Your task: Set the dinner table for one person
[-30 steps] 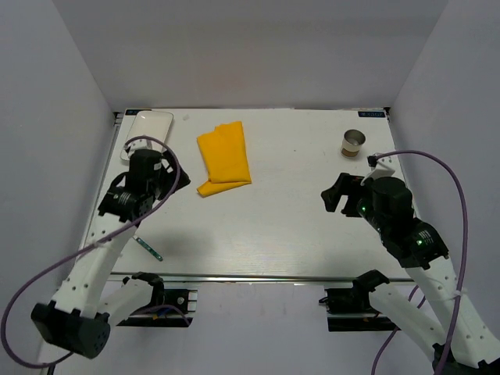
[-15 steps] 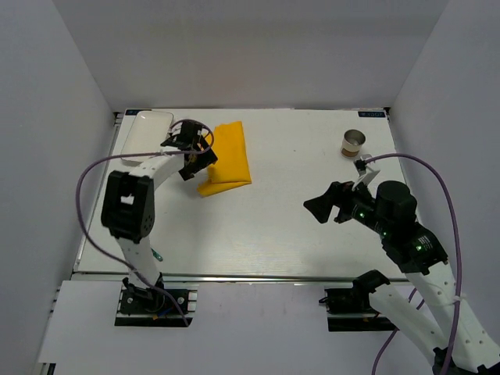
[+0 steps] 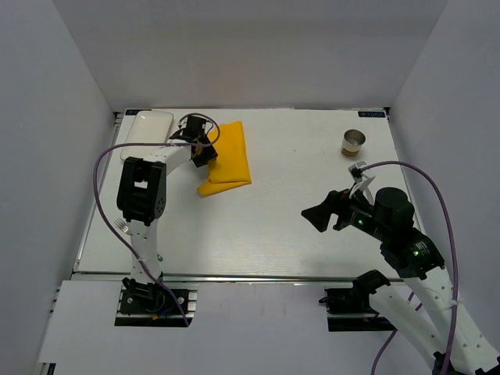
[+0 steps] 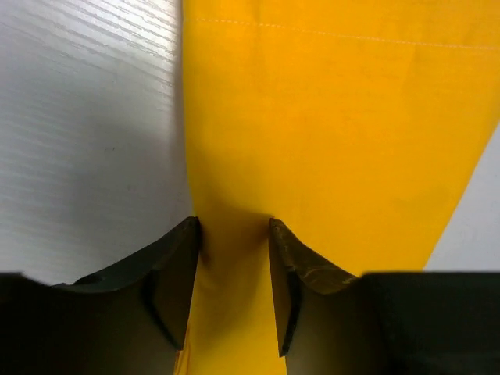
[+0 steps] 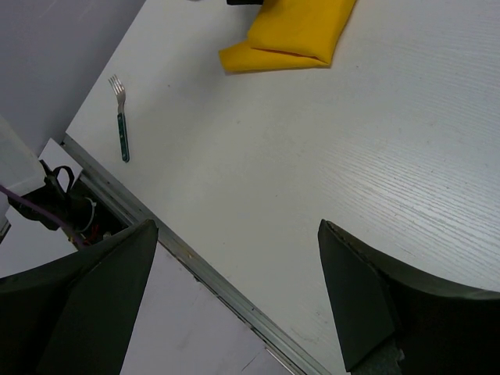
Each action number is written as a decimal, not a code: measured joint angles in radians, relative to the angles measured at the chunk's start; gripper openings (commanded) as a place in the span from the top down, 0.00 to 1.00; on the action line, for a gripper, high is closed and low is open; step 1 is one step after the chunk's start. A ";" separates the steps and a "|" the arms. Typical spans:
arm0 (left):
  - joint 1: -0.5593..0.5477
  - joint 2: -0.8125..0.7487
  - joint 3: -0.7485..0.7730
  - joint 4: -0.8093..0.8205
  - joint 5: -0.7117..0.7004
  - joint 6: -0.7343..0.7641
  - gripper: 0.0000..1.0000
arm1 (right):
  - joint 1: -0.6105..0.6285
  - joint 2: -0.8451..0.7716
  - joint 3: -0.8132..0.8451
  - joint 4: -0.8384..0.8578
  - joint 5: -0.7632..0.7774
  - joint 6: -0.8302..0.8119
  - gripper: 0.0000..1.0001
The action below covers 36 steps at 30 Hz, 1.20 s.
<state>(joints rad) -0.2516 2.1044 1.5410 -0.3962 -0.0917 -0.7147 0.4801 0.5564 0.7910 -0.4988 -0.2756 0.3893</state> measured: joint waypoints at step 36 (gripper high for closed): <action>-0.263 0.010 0.299 -0.065 0.019 0.024 0.99 | 0.000 0.128 -0.065 0.055 0.195 0.170 0.11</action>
<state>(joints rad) -0.5144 2.1139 1.8404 -0.4610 -0.0723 -0.6907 0.4801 0.6846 0.7258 -0.4435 -0.0811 0.5591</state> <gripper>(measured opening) 0.009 0.891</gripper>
